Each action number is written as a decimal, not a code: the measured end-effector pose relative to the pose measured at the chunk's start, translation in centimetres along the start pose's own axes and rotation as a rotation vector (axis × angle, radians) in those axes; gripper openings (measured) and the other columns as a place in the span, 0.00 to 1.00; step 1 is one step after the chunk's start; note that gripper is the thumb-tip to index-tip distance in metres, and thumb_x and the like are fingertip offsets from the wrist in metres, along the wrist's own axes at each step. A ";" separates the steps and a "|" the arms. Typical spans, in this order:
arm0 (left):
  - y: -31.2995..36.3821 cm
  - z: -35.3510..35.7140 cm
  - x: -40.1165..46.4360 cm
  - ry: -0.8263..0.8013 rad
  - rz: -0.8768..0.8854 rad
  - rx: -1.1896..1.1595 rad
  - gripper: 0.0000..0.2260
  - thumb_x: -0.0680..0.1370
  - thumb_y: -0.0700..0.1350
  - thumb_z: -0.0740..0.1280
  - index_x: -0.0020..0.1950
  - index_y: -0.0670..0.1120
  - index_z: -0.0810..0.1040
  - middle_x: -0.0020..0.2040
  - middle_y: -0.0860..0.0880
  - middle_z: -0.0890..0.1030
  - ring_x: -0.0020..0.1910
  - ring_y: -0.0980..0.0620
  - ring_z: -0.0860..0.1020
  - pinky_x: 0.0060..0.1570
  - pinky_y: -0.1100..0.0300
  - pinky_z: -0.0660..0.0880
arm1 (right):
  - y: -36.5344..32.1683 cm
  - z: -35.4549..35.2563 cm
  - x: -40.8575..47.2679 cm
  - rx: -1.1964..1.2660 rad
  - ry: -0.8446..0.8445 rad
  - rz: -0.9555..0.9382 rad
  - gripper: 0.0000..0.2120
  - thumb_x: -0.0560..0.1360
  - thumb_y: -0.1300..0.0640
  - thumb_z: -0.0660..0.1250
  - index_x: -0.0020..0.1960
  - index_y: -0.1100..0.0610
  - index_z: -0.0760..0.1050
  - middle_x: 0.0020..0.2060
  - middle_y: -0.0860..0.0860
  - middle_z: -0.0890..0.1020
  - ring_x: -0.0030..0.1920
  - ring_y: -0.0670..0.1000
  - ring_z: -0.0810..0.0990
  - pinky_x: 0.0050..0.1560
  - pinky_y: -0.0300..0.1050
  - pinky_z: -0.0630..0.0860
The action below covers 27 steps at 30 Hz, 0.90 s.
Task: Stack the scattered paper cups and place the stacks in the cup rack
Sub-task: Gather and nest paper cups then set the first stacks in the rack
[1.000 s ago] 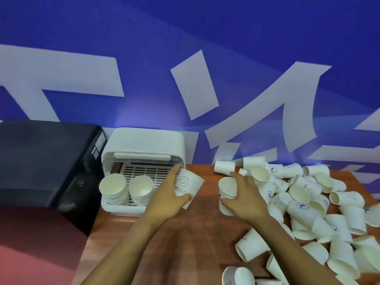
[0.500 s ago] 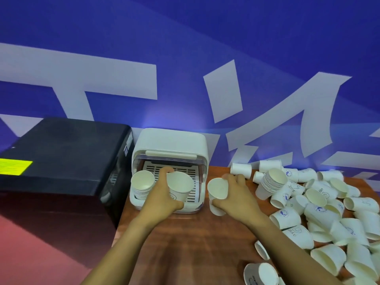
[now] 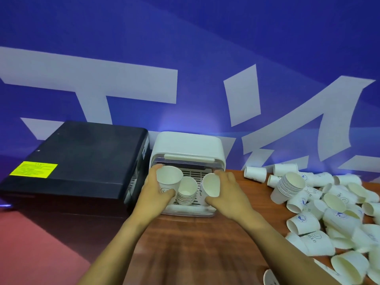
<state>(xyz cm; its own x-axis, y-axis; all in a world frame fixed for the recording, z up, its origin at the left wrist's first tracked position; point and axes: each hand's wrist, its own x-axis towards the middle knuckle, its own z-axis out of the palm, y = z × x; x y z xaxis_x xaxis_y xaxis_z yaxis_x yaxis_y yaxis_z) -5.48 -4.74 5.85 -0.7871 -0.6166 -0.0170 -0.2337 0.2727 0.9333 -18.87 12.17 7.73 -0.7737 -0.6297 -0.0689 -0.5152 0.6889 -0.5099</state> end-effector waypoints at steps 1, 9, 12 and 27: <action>-0.1 -0.3 0.2 0.025 0.002 -0.008 0.36 0.67 0.41 0.70 0.71 0.57 0.59 0.65 0.51 0.70 0.63 0.53 0.71 0.63 0.56 0.69 | -0.2 0.2 0.1 0.018 0.007 0.003 0.34 0.65 0.49 0.72 0.67 0.48 0.61 0.61 0.49 0.67 0.59 0.54 0.73 0.52 0.50 0.75; -1.0 -1.4 1.9 0.200 -0.018 0.056 0.32 0.65 0.34 0.75 0.63 0.46 0.63 0.59 0.48 0.69 0.55 0.49 0.70 0.49 0.60 0.67 | -1.5 2.2 1.2 0.063 0.045 -0.003 0.36 0.66 0.44 0.71 0.68 0.48 0.58 0.66 0.48 0.65 0.56 0.54 0.76 0.47 0.47 0.76; -1.6 -1.0 2.1 0.196 -0.007 0.078 0.31 0.65 0.36 0.75 0.61 0.47 0.62 0.58 0.47 0.68 0.55 0.48 0.70 0.50 0.59 0.68 | -1.5 3.2 1.6 0.077 0.061 -0.016 0.35 0.66 0.46 0.71 0.68 0.48 0.59 0.65 0.48 0.63 0.58 0.54 0.74 0.46 0.45 0.74; -3.9 -0.6 4.5 0.083 -0.038 0.145 0.31 0.67 0.44 0.75 0.65 0.52 0.63 0.60 0.49 0.69 0.57 0.49 0.72 0.56 0.52 0.73 | -2.7 5.6 3.2 0.172 0.207 -0.092 0.37 0.68 0.52 0.72 0.72 0.49 0.59 0.64 0.49 0.65 0.64 0.50 0.69 0.60 0.42 0.71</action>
<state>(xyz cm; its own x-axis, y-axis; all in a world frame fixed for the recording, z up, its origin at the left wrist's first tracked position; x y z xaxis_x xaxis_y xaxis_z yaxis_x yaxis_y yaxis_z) -7.76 -9.03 2.31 -0.7278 -0.6857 -0.0160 -0.3469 0.3480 0.8709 -17.89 6.28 4.03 -0.7948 -0.5875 0.1522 -0.5301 0.5501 -0.6453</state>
